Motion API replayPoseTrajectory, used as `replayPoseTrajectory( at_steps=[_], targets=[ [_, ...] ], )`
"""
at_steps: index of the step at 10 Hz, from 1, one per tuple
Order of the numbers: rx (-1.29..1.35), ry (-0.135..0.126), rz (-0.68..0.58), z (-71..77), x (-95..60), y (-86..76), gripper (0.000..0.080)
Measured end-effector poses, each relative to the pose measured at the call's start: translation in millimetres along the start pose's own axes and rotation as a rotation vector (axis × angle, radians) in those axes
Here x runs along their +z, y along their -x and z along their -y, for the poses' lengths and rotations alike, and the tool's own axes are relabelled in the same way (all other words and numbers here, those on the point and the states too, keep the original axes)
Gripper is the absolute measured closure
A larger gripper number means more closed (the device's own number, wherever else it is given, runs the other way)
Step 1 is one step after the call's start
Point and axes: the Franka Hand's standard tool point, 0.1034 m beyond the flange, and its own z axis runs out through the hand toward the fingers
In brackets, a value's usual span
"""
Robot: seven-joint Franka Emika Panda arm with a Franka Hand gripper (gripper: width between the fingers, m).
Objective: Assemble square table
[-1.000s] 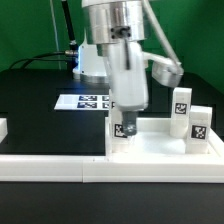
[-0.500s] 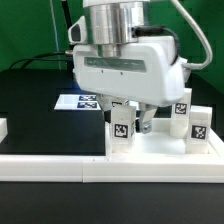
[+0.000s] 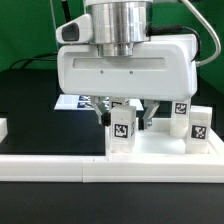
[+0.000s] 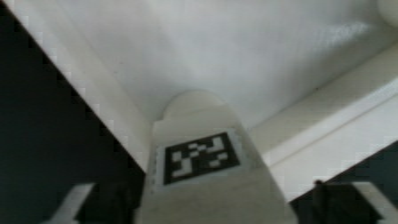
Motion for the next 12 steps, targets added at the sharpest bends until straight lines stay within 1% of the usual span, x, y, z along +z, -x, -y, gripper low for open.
replayPoseTrajectory(
  at_steps=[1,2,4,6,10,11,12],
  targets=[
    [0.036,0.001,0.002,-0.2,0.2,0.8,0.0406],
    [0.08,0.006,0.002,-1.3,0.0,1.0,0.0472],
    [0.136,0.016,0.003,-3.1,-0.3,1.5,0.0472],
    [0.156,0.041,-0.005,-5.2,-1.1,1.2,0.0472],
    [0.141,0.043,-0.005,-5.3,-1.1,1.0,0.0472],
    [0.142,0.043,-0.005,-5.7,-0.6,1.1,0.0376],
    [0.143,0.04,-0.006,-5.1,-2.4,0.5,0.0232]
  ],
)
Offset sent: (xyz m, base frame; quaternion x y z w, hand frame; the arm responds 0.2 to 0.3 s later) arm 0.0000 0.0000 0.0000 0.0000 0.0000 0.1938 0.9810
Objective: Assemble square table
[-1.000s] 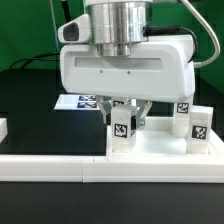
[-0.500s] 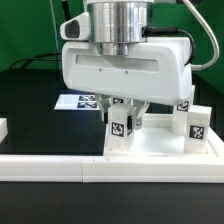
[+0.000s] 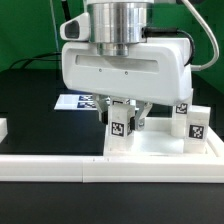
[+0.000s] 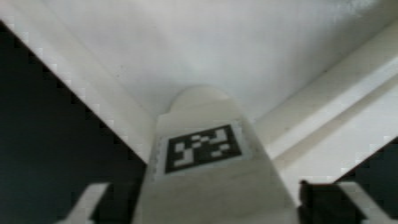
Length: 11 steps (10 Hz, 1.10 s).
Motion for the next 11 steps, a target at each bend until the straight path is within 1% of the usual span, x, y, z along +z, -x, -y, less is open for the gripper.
replayPoseTrajectory(
  at_steps=[1,2,3,5,11],
  targets=[
    [0.001,-0.01,-0.003,2.3,-6.8,-1.1,0.0232],
    [0.003,-0.02,0.009,5.9,-17.9,-0.1,0.0175],
    [0.005,-0.038,0.007,10.3,-31.4,-2.2,0.0157],
    [0.006,-0.062,0.018,16.7,-53.8,-3.7,0.0151],
    [0.007,-0.056,0.019,14.6,-50.7,-3.9,0.015]
  ],
)
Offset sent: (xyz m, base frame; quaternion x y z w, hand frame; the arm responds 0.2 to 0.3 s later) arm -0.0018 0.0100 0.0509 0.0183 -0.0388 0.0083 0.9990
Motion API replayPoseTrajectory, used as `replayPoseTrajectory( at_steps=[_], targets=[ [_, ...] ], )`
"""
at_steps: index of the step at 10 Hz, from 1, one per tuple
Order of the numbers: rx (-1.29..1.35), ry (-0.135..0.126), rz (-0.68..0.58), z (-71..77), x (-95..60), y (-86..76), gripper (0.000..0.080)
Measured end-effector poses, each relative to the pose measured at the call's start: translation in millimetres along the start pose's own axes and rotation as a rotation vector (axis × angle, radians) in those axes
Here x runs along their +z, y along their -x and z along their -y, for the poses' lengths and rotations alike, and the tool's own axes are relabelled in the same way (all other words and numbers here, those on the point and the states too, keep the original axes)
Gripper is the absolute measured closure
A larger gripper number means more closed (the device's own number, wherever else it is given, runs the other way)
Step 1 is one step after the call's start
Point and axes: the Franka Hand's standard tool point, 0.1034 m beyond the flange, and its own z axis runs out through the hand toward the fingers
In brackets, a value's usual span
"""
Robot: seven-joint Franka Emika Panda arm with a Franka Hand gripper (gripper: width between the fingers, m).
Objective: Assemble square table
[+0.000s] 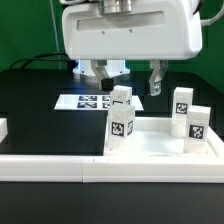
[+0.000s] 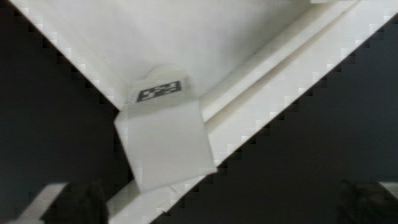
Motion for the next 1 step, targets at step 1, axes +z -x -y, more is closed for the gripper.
replayPoseTrajectory(
  at_steps=[1],
  targets=[
    [0.0,0.0,0.0,0.0,0.1,0.0,0.015]
  ],
)
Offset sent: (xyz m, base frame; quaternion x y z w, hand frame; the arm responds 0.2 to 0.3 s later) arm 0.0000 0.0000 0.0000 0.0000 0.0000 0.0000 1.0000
